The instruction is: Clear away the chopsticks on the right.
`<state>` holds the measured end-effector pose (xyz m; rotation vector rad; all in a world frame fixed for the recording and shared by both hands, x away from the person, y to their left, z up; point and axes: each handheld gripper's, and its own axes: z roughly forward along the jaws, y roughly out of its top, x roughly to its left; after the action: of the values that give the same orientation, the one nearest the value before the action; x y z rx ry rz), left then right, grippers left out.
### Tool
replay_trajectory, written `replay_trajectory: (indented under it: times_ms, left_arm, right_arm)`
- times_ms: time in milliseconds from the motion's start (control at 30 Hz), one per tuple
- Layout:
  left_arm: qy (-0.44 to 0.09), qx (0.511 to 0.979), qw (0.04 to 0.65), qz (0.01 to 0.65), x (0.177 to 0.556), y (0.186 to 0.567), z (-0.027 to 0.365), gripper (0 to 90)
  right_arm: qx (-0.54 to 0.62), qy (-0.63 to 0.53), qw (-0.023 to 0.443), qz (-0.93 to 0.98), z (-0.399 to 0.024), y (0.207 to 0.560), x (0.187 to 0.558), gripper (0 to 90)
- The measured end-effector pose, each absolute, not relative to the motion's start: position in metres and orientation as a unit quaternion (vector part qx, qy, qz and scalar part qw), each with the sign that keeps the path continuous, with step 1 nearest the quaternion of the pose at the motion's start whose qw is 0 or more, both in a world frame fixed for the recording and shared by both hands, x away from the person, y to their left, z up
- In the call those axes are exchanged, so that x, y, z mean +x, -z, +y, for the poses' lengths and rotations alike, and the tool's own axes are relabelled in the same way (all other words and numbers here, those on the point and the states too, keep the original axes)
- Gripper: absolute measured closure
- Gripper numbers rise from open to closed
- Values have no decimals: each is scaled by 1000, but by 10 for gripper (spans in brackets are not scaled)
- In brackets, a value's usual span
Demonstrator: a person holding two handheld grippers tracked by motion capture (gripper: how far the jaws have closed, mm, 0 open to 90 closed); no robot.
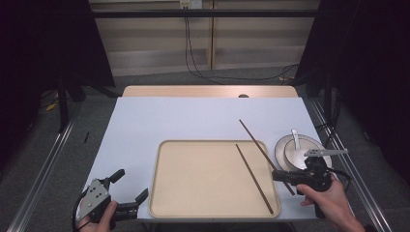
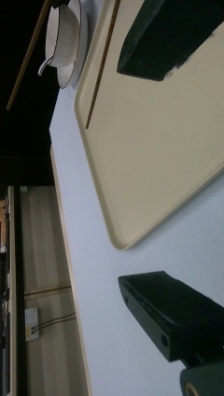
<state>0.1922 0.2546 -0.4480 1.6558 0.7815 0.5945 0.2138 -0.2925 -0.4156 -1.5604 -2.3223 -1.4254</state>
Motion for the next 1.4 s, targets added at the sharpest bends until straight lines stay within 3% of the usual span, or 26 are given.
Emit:
replay_trajectory:
  times_ms: [567,1400]
  left_arm:
    - [-252,707,572,333,192,448,255,14]
    - [-249,706,573,333,192,449,256,14]
  right_arm:
    - [-532,410,21,-740,-253,446,206,850]
    - [-566,351,33,-745,-235,469,209,844]
